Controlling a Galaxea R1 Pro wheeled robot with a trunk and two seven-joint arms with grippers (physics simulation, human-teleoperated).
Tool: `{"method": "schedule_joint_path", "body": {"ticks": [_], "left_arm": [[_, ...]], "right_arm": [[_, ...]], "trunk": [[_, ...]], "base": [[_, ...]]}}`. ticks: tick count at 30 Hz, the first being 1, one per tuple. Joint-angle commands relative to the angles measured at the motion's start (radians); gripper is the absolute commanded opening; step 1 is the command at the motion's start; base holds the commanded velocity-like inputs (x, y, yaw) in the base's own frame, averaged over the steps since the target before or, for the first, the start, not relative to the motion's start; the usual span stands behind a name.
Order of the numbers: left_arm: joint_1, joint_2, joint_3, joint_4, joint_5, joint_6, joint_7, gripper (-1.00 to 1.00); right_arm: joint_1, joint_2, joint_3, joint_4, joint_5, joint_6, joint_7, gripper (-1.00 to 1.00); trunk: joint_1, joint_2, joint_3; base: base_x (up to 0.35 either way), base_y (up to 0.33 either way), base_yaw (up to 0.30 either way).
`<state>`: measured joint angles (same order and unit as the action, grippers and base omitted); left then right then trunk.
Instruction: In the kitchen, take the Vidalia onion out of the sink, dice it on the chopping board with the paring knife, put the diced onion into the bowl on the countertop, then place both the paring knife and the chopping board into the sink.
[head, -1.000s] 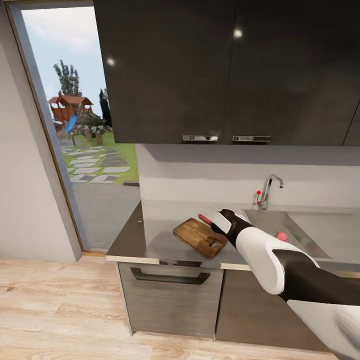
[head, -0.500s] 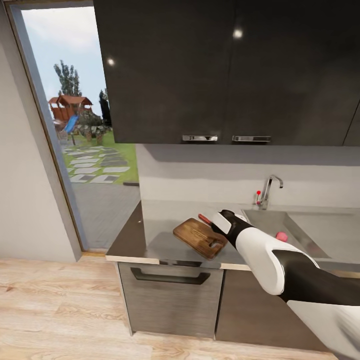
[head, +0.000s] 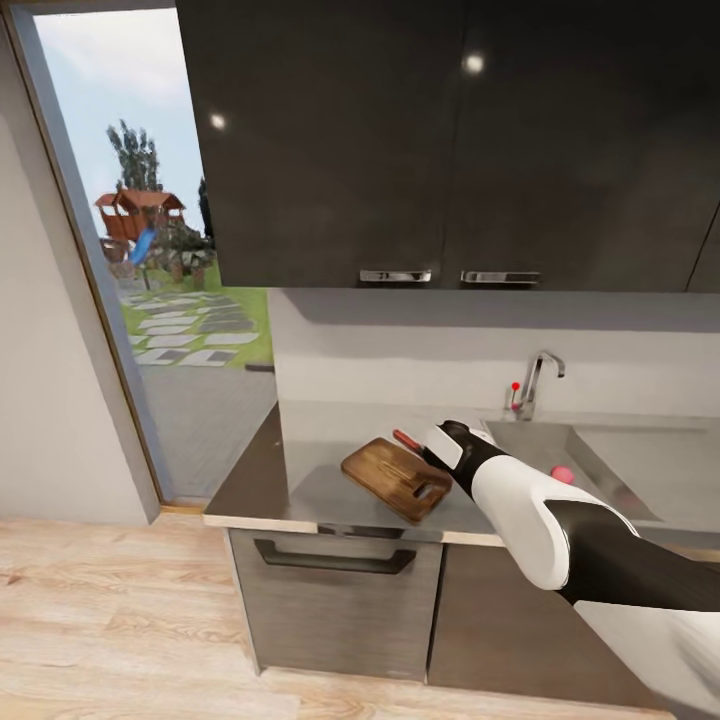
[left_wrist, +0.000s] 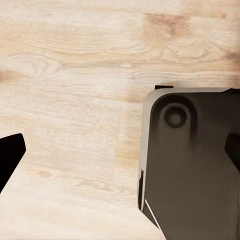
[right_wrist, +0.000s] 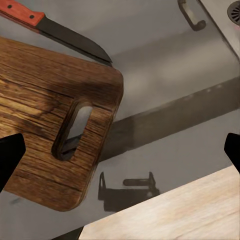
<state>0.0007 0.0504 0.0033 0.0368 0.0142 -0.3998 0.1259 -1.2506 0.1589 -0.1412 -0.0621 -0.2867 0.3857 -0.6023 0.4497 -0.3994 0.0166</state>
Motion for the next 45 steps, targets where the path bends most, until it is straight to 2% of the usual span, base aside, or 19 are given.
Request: {"method": "schedule_joint_path", "body": {"ticks": [1, 45], "left_arm": [[0.000, 0.000, 0.000, 0.002, 0.001, -0.005, 0.001, 1.00], [0.000, 0.000, 0.000, 0.003, 0.001, -0.005, 0.001, 1.00]], "right_arm": [[0.000, 0.001, -0.008, -0.002, 0.004, 0.006, -0.004, 1.00], [0.002, 0.004, -0.006, 0.011, 0.004, 0.004, -0.004, 1.00]], "trunk": [[0.000, -0.001, -0.001], [0.000, -0.001, -0.046]], "base": [[0.000, 0.000, 0.000], [0.028, -0.026, 0.000]]}}
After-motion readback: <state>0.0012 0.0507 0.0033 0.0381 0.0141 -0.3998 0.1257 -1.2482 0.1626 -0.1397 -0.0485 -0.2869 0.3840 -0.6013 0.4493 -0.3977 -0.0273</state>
